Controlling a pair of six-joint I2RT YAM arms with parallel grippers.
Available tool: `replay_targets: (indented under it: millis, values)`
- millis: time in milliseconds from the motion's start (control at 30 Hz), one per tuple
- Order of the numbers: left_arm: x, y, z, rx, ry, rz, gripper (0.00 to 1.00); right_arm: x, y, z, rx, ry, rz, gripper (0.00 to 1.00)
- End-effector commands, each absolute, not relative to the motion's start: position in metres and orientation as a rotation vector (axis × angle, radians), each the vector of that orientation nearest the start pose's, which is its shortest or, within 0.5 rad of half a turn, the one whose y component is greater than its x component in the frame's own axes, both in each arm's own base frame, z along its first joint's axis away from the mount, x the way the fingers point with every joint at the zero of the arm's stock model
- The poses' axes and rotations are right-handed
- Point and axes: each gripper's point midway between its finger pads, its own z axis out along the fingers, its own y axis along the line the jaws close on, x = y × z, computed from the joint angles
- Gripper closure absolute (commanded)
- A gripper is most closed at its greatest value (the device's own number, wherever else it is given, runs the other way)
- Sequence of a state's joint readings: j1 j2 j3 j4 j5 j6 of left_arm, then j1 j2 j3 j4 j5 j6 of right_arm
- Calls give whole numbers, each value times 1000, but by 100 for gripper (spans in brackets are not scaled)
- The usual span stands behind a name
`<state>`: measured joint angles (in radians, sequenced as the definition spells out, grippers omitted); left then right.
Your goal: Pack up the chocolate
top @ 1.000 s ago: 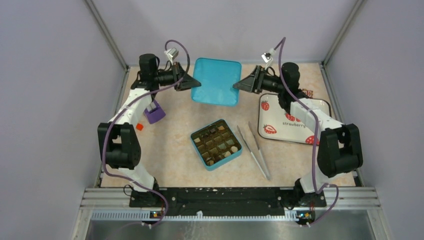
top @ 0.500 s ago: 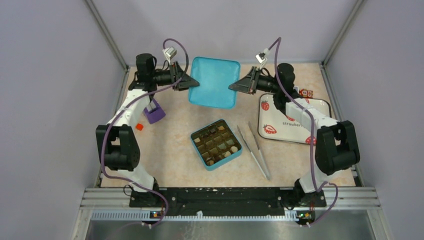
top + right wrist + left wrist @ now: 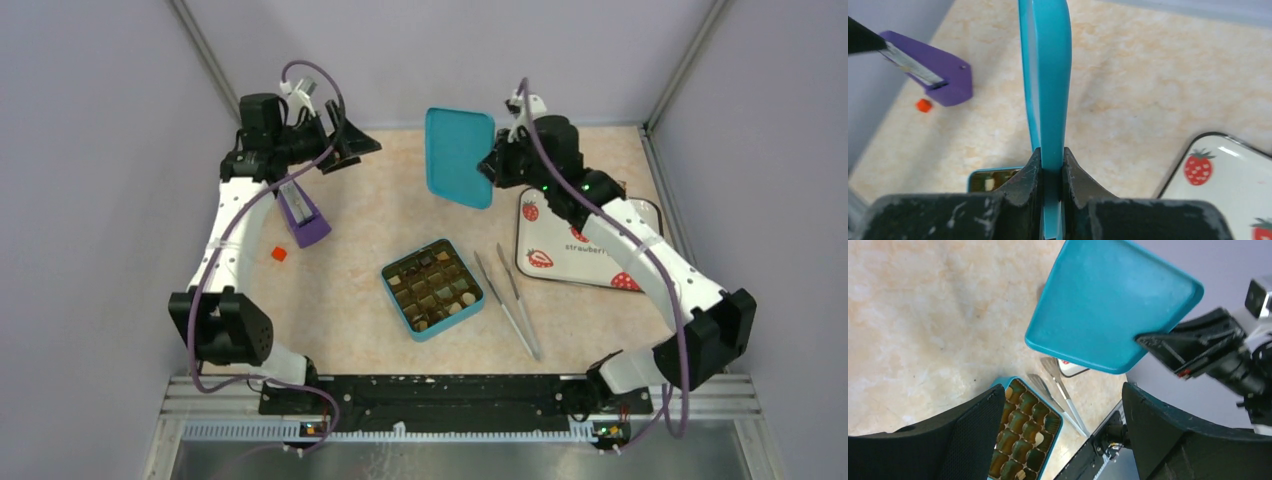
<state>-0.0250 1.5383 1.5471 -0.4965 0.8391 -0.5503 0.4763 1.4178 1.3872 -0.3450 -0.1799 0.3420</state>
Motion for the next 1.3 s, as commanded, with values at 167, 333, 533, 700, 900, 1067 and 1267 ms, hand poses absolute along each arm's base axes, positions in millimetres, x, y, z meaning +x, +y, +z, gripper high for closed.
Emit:
replay_targets:
  millis: [167, 333, 533, 700, 900, 1067, 1267]
  values:
    - [362, -174, 396, -53, 2004, -1457, 1, 328, 222, 359, -433, 1471, -143, 100]
    - [349, -186, 410, -146, 1974, -1630, 1, 320, 240, 354, -472, 1391, -145, 100]
    - [344, -218, 388, -129, 2079, -1679, 1, 315, 256, 353, -511, 1310, -152, 100]
    - [349, -226, 391, -124, 2067, -1714, 1, 309, 267, 357, -560, 1236, -126, 100]
    - [353, -237, 388, -77, 2068, -1771, 1, 304, 277, 349, -644, 1219, -111, 100]
    - [350, -252, 392, -15, 2048, -1807, 2, 303, 283, 344, -675, 1223, -105, 100]
    - [355, -264, 385, -14, 2079, -1773, 9, 303, 294, 334, -737, 1222, -129, 100]
